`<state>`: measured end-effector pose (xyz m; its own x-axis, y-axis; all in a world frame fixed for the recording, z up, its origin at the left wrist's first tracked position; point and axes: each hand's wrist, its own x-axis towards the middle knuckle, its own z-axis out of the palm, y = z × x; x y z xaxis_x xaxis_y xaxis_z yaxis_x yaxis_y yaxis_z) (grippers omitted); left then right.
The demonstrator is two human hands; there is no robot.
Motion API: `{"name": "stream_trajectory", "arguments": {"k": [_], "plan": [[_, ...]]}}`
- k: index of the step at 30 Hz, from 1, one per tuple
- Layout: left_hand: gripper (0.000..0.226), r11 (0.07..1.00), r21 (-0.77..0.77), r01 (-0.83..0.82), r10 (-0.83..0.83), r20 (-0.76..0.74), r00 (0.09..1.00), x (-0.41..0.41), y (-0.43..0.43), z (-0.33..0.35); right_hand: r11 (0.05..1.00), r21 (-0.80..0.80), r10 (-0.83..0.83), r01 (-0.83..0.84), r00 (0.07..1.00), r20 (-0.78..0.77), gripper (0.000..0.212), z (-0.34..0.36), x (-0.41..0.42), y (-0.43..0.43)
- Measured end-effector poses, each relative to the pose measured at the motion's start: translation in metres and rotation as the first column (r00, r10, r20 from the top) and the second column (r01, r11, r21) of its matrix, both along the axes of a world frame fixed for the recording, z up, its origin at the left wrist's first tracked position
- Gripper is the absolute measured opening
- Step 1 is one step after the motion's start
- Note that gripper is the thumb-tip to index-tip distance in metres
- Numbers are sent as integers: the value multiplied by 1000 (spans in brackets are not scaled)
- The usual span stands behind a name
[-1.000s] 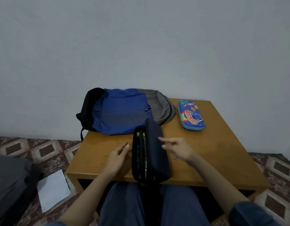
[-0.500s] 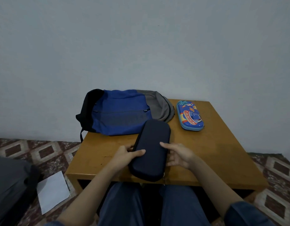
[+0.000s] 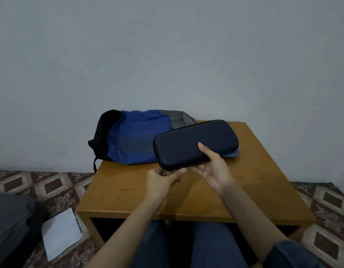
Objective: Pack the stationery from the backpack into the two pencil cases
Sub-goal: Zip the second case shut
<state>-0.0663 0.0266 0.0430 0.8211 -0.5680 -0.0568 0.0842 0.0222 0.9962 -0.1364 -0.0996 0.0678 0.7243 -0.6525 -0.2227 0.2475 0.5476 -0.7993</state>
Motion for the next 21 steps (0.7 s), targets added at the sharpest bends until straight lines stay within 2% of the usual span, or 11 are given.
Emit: {"name": "stream_trajectory", "arguments": {"k": [3,6,9,12,13,15,17,19,21], "plan": [[12,993,25,-114,112,84,990,-3,-1,-2,997,22,-68,68,998,12,57,0,1,4],[17,986,95,-134,100,294,950,-3,1,-5,993,29,-116,116,993,20,53,-1,-2,3],[16,961,236,-147,-2,536,845,2,6,-5,988,47,-150,150,989,-7,49,-1,-5,1],[16,937,278,-211,-41,690,722,10,10,0,978,56,-196,199,980,-44,49,0,-8,-8],[17,930,273,-247,-8,686,727,16,13,3,976,49,-209,212,976,-54,51,1,-10,-13],[17,909,249,-335,134,586,799,36,23,13,969,43,-238,242,968,-75,53,3,-19,-25],[18,901,227,-369,211,516,831,59,35,21,959,87,-265,271,961,-73,50,2,-29,-38],[19,915,233,-330,170,518,838,68,38,24,947,123,-290,298,954,-73,51,0,-36,-44],[20,930,276,-243,56,546,836,55,27,25,943,116,-300,311,949,-98,54,-3,-36,-43]]}}
